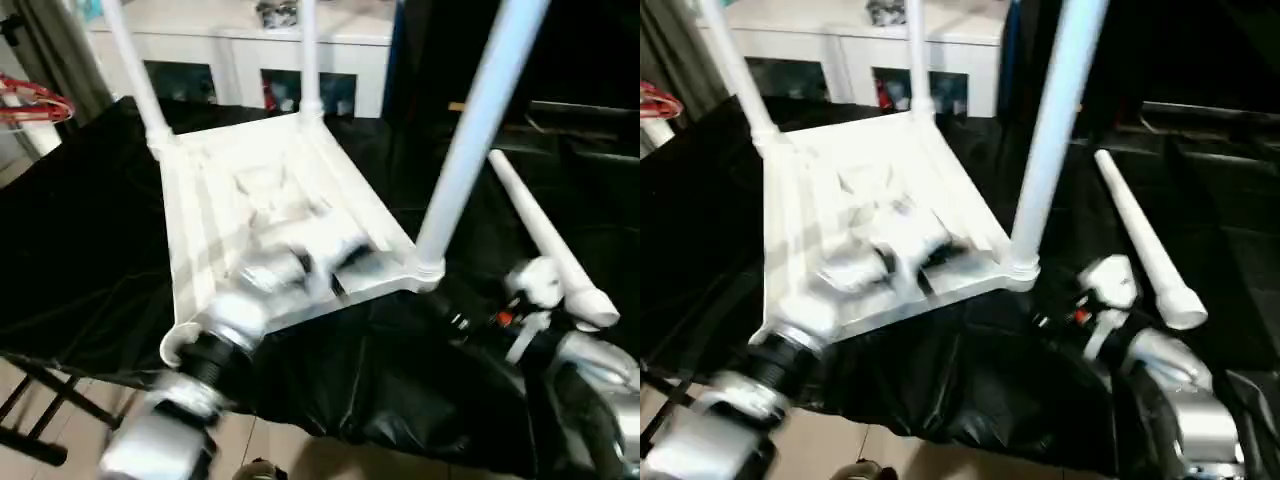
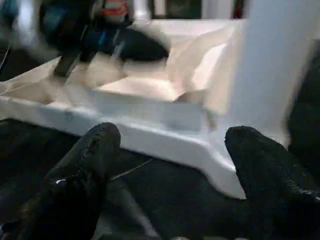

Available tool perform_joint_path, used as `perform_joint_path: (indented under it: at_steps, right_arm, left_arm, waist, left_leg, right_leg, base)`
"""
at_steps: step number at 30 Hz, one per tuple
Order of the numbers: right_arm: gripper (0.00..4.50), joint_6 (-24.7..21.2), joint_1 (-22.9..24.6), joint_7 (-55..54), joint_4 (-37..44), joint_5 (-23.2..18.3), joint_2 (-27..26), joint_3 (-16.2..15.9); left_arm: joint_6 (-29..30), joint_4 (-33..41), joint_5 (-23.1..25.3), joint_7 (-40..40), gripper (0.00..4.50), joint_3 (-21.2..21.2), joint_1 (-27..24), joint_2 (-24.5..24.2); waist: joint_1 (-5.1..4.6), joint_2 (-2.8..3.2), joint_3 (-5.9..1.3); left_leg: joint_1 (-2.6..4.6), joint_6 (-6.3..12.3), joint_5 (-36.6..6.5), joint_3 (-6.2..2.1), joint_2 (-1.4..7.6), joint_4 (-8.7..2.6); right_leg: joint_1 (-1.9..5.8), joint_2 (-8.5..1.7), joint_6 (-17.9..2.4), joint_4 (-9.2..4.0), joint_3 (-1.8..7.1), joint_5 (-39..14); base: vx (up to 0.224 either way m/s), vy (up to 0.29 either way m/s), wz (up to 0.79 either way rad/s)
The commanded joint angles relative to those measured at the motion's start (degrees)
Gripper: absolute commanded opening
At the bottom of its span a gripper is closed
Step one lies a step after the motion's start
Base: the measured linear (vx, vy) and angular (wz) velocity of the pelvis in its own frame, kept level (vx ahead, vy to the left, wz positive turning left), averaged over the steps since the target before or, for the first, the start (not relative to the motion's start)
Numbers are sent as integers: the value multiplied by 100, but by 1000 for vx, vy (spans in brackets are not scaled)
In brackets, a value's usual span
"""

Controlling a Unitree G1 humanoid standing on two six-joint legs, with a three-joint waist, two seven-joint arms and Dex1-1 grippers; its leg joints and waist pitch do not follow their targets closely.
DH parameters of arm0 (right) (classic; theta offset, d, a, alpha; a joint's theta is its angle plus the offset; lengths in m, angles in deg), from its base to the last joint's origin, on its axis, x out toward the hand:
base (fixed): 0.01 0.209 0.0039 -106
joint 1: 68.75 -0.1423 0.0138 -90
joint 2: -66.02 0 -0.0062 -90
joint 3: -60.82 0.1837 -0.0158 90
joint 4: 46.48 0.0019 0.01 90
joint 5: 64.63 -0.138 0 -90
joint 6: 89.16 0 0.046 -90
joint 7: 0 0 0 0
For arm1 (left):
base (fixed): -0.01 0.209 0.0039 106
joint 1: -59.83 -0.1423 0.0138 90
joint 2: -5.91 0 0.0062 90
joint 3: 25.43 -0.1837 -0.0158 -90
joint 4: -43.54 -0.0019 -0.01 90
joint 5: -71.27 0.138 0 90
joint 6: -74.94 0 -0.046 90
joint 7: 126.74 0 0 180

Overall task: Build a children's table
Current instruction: Rotate leg to tighten, then rotate table base

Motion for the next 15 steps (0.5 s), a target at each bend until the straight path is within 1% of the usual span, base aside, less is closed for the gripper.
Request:
perform_joint_path:
  at_steps: [1, 2, 3, 4, 5, 6, 7, 8, 9, 10, 11, 12, 13, 14, 15]
  right_arm:
    - [383, -229, 32, 14, 215, 125, 81, -266]
    - [383, -223, 24, 1, 201, 176, 80, -334]
    - [383, -256, -29, -77, 137, 249, 13, -435]
    - [383, -268, -67, -135, 95, 296, -40, -486]
    - [383, -303, -125, -227, 31, 367, -111, -552]
    - [383, -313, -140, -250, 15, 385, -129, -569]
    - [383, -396, -279, -486, -176, 574, -268, -670]
    - [383, -407, -297, -517, -202, 598, -284, -679]
    - [383, -450, -403, -689, -359, 732, -372, -739]
    - [353, -449, -467, -785, -455, 803, -426, -764]
    - [346, -499, -610, -1017, -648, 913, -542, -805]
    - [346, -548, -726, -1196, -793, 970, -628, -823]
    - [346, -548, -726, -1196, -793, 970, -628, -823]
    - [340, -589, -807, -1320, -893, 1009, -687, -832]
    - [326, -651, -904, -1437, -1014, 1045, -747, -841]
  left_arm:
    - [318, 365, 73, -181, 83, 282, 79, -316]
    - [404, 471, 133, -208, 83, 325, 63, -442]
    - [571, 675, 286, -277, 83, 420, 8, -722]
    - [695, 801, 365, -313, 83, 477, -37, -885]
    - [837, 937, 460, -320, 83, 539, -113, -1069]
    - [872, 970, 484, -321, 83, 554, -132, -1114]
    - [1160, 1192, 639, -307, 83, 648, -293, -1414]
    - [1194, 1215, 656, -305, 83, 658, -312, -1446]
    - [1404, 1362, 751, -288, 67, 694, -432, -1637]
    - [1493, 1426, 819, -292, 48, 705, -498, -1737]
    - [1693, 1544, 948, -366, 48, 716, -634, -1949]
    - [1795, 1569, 971, -423, 48, 707, -734, -2065]
    - [1795, 1569, 971, -423, 48, 707, -734, -2065]
    - [1860, 1578, 979, -460, 45, 699, -802, -2135]
    - [1873, 1532, 991, -446, 24, 662, -874, -2189]
  waist:
    - [10, -121, -332]
    - [3, -98, -334]
    - [-11, -91, -331]
    - [-21, -89, -331]
    - [-23, -81, -334]
    - [-37, -80, -327]
    - [-29, -73, -328]
    - [-37, -81, -332]
    - [-43, -76, -320]
    - [-28, -74, -342]
    - [-29, -62, -347]
    - [-43, -136, -340]
    - [-11, -100, -357]
    - [-5, -75, -350]
    - [-5, -103, -353]
  left_leg:
    - [93, 201, -2038, -122, 191, -415]
    - [78, 165, -2067, -140, 204, -435]
    - [84, 140, -2116, -144, 209, -442]
    - [108, 109, -2185, -144, 206, -440]
    - [114, 86, -2198, -146, 208, -442]
    - [108, 56, -2215, -147, 207, -457]
    - [123, 44, -2233, -141, 207, -446]
    - [122, 19, -2206, -154, 220, -466]
    - [102, 7, -2216, -148, 211, -468]
    - [124, -26, -2188, -149, 229, -470]
    - [133, -51, -2183, -144, 232, -464]
    - [105, -59, -2136, -134, 221, -483]
    - [130, -84, -2130, -141, 223, -467]
    - [155, -99, -2161, -125, 232, -472]
    - [156, -115, -2161, -132, 233, -475]
  right_leg:
    - [208, -368, -470, -621, 211, -3052]
    - [211, -359, -461, -602, 216, -2994]
    - [203, -352, -460, -592, 216, -2977]
    - [179, -347, -459, -593, 217, -2982]
    - [174, -349, -476, -584, 223, -2949]
    - [169, -346, -515, -574, 231, -2915]
    - [154, -349, -517, -582, 235, -2909]
    - [149, -350, -612, -541, 249, -2781]
    - [157, -342, -602, -545, 249, -2781]
    - [147, -355, -652, -520, 265, -2654]
    - [132, -352, -681, -511, 274, -2577]
    - [158, -341, -730, -494, 278, -2427]
    - [142, -350, -757, -462, 281, -2375]
    - [121, -346, -767, -484, 297, -2307]
    - [124, -345, -794, -471, 294, -2245]
  base:
    - [0, 0, 0]
    - [0, 0, 0]
    - [0, 0, 0]
    - [0, 0, 0]
    - [0, 0, 0]
    - [0, 0, 0]
    - [0, 0, 0]
    - [0, 0, 0]
    - [0, 0, 0]
    - [0, 0, 0]
    - [0, 0, 0]
    - [0, 0, 0]
    - [0, 0, 0]
    - [0, 0, 0]
    - [0, 0, 0]
